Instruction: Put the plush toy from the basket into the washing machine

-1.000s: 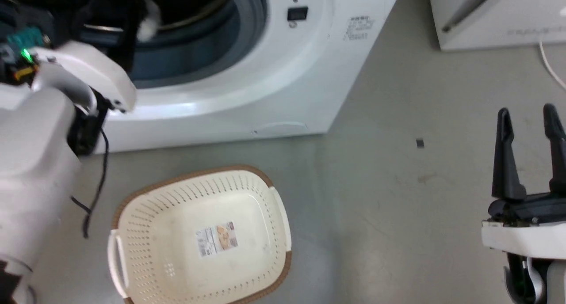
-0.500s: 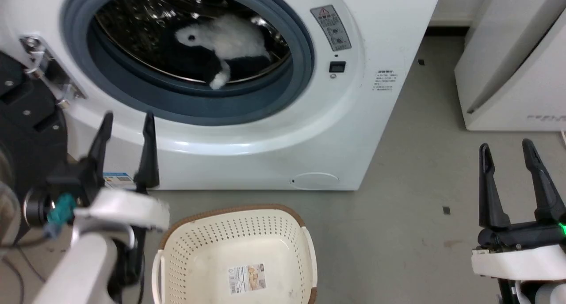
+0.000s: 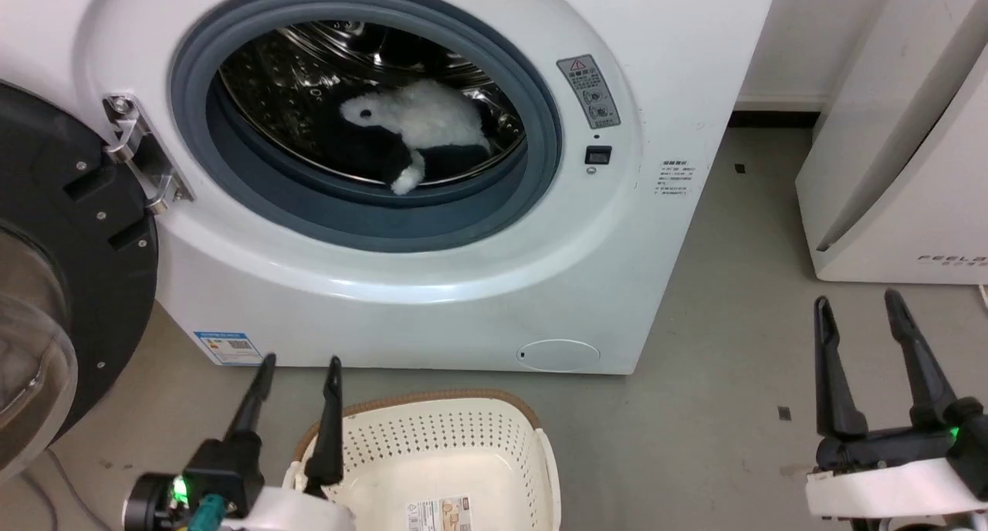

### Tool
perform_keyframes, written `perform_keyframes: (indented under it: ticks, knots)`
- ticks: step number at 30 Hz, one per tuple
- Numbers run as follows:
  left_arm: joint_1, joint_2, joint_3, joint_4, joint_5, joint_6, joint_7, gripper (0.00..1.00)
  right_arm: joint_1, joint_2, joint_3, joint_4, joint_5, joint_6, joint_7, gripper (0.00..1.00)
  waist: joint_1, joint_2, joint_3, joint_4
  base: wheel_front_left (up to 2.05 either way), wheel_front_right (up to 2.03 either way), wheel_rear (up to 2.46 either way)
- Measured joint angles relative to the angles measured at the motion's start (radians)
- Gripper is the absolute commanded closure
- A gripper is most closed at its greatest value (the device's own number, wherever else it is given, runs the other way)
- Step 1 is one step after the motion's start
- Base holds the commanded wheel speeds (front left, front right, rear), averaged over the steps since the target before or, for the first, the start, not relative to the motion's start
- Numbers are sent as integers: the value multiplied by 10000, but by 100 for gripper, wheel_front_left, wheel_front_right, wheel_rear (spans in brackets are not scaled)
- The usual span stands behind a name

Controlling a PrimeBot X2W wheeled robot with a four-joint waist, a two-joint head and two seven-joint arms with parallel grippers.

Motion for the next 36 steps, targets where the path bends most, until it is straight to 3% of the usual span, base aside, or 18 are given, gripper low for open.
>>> perform_keyframes:
  ticks: [14, 15, 36]
  knots:
    - [346, -809, 642, 583, 803, -890, 0, 0, 408, 0, 274, 385, -161, 0, 0, 0, 1, 0, -205, -81, 0, 0, 0]
    - [339, -825, 646, 585, 825, -907, 13, 100, 404, 0, 284, 387, -159, 0, 4, 100, 1, 0, -208, -82, 0, 0, 0]
    - [339, -1020, 917, 543, 1085, -1043, 349, 100, 399, 0, 343, 431, -178, 0, 330, 100, 2, 0, -308, -118, 0, 0, 0]
